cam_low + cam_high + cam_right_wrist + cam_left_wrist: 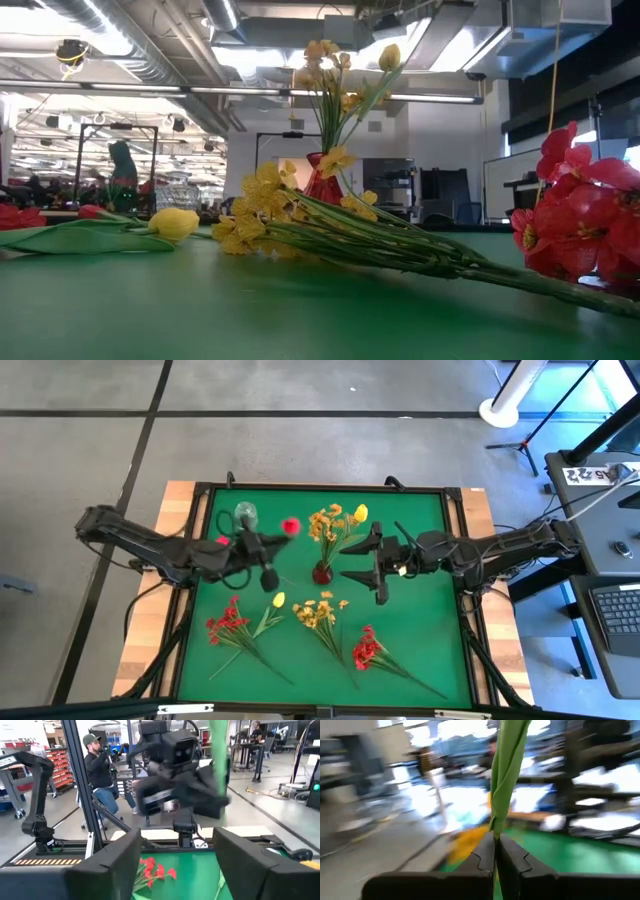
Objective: Sort flowers into vase by color
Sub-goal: Put the right red flower into the transparent vase
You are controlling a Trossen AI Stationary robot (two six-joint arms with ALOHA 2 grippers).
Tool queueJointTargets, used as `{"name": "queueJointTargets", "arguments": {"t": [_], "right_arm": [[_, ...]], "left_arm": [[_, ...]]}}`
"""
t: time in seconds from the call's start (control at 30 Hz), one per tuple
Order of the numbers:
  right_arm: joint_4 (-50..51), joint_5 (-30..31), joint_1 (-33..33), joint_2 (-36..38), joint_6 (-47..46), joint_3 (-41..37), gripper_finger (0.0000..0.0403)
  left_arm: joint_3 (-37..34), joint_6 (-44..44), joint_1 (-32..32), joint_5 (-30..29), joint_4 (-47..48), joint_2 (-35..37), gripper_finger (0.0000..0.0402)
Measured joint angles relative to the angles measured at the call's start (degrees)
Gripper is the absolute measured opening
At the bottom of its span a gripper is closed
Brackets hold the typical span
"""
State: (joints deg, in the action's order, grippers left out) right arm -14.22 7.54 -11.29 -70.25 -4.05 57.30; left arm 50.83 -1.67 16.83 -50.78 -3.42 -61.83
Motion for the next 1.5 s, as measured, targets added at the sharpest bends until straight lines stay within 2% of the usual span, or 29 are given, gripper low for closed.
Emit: {"name": "queueJointTargets", "arguments": {"t": [0.07, 0.13, 0.37, 0.43, 0.53, 0.77, 0.87, 1.07, 1.5], "right_arm": [[1.8, 0.2, 0.0, 1.1, -0.3, 0.0, 0.0255], [2.4, 0.3, 0.0, 2.0, -0.3, 0.0, 0.0257], [3.6, 0.3, 0.0, 2.9, -0.3, 0.0, 0.0257], [4.2, 0.3, 0.0, 2.9, -0.4, 0.0, 0.0257], [5.6, 0.3, 0.0, 2.9, -0.4, 0.0, 0.0257], [7.1, 0.3, 0.0, 2.9, -0.5, 0.0, 0.0257], [8.3, 0.3, 0.0, 2.9, -1.2, 0.0, 0.0257], [8.5, 0.3, 0.0, 2.9, -1.6, 0.0, 0.0257], [8.7, 0.3, 0.0, 2.9, -2.1, 0.0, 0.0257]], "left_arm": [[0.0, 0.9, -0.5, -6.2, 5.5, 2.9, 0.0001], [0.0, 2.3, -1.7, -10.0, 10.1, 5.6, 0.0001], [-0.1, 7.6, -12.9, -11.3, 21.8, 11.3, 0.0000], [-0.8, 8.7, -17.1, -11.3, 22.0, 12.0, 0.0000], [-4.0, 9.0, -23.4, -7.3, 19.9, 13.5, 0.0000], [-15.6, 7.2, -36.7, 5.5, 3.3, 17.2, 0.0000], [-18.6, 7.3, -40.8, 7.4, 1.1, 17.8, 0.0000], [-20.2, 7.5, -44.3, 7.5, 0.1, 17.9, 0.0000], [-20.4, 6.0, -44.2, 8.4, 0.8, 21.6, 0.0000]]}}
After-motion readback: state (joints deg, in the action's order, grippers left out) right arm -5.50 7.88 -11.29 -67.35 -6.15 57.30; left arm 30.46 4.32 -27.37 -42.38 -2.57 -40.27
